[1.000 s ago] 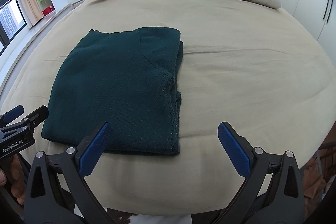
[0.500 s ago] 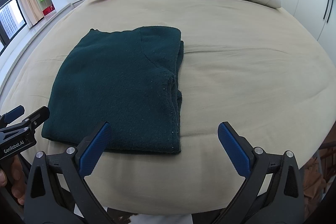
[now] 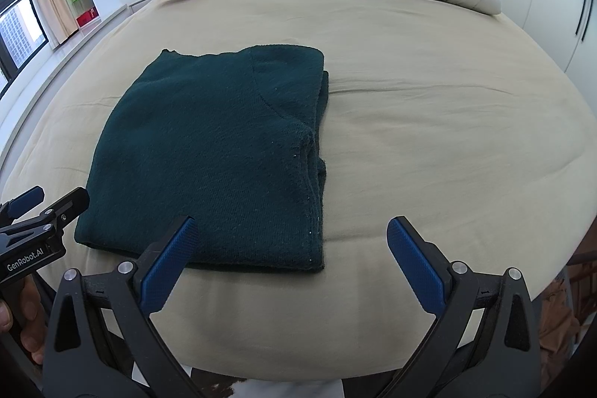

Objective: Fold small clothes

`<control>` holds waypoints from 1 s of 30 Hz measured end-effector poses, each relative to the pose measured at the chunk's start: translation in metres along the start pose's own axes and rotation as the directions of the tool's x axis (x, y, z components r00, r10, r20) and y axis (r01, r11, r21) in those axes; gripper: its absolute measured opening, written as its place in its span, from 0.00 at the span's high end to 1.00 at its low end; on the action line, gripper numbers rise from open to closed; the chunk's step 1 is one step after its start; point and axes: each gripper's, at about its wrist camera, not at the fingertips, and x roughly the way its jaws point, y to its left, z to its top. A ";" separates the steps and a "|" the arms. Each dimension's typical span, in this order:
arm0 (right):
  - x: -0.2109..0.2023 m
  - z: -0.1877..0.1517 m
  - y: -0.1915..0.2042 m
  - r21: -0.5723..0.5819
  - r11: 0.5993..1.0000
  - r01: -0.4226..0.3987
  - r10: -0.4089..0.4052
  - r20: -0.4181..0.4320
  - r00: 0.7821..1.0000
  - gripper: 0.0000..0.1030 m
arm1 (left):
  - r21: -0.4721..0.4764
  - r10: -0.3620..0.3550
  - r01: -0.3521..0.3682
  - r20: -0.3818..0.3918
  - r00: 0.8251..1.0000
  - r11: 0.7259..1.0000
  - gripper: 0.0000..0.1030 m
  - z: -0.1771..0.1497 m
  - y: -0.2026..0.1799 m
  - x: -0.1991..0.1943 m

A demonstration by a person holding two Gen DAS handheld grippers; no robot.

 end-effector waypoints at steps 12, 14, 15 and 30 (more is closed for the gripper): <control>0.000 0.000 -0.001 0.000 1.000 -0.001 0.001 -0.001 1.000 0.00 | 0.000 0.000 0.000 -0.001 1.000 1.000 0.00 -0.001 0.000 0.000; 0.000 0.000 -0.001 0.001 1.000 0.000 0.000 -0.001 1.000 0.00 | 0.000 0.001 -0.001 -0.002 1.000 1.000 0.00 -0.001 0.000 -0.001; 0.000 0.000 0.000 0.001 1.000 0.000 0.000 -0.001 1.000 0.00 | 0.000 0.001 -0.001 -0.002 1.000 1.000 0.00 -0.001 -0.001 -0.001; -0.001 0.000 0.000 0.001 1.000 -0.001 0.001 -0.001 1.000 0.00 | 0.002 -0.001 0.001 -0.004 1.000 1.000 0.00 -0.002 0.001 0.000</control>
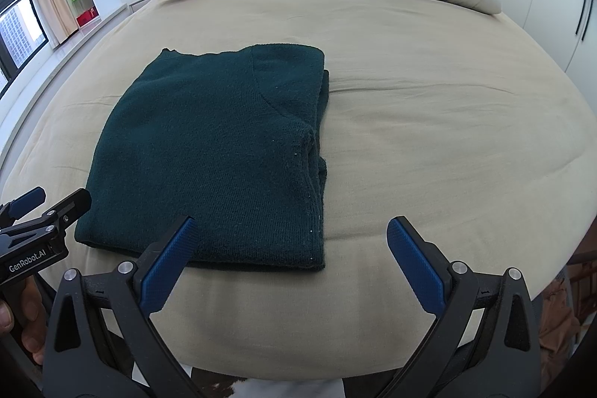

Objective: Fold small clothes

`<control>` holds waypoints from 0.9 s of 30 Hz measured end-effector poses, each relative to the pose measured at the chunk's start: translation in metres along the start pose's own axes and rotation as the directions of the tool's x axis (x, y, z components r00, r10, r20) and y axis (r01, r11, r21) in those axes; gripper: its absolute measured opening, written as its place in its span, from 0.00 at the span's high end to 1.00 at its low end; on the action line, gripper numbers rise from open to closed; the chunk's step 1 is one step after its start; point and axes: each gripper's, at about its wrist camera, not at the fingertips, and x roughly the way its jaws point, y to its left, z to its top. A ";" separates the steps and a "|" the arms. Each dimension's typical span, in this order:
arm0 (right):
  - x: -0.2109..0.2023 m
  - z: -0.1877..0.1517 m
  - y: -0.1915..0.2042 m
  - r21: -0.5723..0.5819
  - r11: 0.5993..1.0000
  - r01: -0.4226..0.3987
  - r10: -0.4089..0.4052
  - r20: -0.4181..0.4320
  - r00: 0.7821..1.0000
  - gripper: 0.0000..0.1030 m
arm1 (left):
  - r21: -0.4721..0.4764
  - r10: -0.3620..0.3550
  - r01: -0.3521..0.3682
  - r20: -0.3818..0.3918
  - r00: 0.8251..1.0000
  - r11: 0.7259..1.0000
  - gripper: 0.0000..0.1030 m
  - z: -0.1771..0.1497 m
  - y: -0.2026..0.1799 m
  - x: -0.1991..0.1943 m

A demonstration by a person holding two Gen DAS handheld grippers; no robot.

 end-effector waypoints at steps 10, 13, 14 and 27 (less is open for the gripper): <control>0.000 0.000 0.000 -0.003 1.000 -0.001 0.001 0.001 1.000 0.00 | -0.001 0.000 0.000 0.002 1.000 1.000 0.00 -0.002 0.002 0.001; 0.000 -0.001 0.000 -0.004 1.000 -0.002 0.002 0.000 1.000 0.00 | -0.001 0.000 0.000 0.001 1.000 1.000 0.00 -0.001 0.002 0.001; 0.000 -0.001 0.001 -0.004 1.000 -0.002 0.002 0.000 1.000 0.00 | -0.001 0.000 0.000 0.001 1.000 1.000 0.00 -0.001 0.002 0.001; 0.001 -0.001 0.002 -0.007 1.000 -0.003 0.003 -0.001 1.000 0.00 | 0.000 -0.001 0.001 0.001 1.000 1.000 0.00 -0.001 0.003 0.001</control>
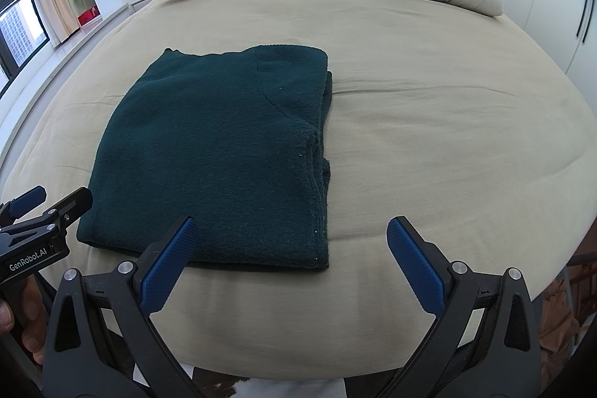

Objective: Fold small clothes

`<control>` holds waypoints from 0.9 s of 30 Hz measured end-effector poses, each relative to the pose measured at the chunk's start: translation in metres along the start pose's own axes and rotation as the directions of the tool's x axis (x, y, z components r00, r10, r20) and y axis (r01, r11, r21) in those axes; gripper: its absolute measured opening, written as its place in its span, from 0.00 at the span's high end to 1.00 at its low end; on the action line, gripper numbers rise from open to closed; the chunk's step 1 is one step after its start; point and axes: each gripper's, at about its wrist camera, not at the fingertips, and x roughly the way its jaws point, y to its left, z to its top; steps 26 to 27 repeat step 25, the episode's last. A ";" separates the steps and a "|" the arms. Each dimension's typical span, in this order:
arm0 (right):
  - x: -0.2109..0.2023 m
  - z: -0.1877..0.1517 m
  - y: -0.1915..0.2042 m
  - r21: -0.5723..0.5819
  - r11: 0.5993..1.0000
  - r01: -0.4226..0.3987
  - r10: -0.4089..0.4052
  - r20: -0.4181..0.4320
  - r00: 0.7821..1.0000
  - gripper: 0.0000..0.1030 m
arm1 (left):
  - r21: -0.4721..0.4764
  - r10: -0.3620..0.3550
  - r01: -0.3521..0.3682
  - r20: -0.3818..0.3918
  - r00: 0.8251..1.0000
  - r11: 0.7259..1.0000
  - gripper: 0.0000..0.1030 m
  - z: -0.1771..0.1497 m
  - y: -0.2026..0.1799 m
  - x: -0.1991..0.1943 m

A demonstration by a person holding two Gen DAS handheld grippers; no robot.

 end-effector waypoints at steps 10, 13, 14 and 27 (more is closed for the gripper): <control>0.000 0.000 0.000 0.000 1.000 0.000 0.000 0.001 1.000 0.00 | -0.002 -0.001 0.001 -0.005 1.000 1.000 0.00 -0.002 0.001 -0.001; 0.000 0.000 0.000 0.000 1.000 0.001 -0.001 0.000 1.000 0.00 | -0.003 -0.005 0.005 -0.009 1.000 1.000 0.00 -0.001 0.002 -0.001; 0.000 0.000 0.000 0.000 1.000 0.001 -0.001 0.001 1.000 0.00 | -0.003 -0.006 0.006 -0.012 1.000 1.000 0.00 -0.002 0.003 -0.001; 0.000 0.000 0.002 0.001 1.000 -0.001 0.001 0.000 1.000 0.00 | -0.011 0.003 -0.003 -0.019 1.000 1.000 0.00 -0.001 0.005 -0.001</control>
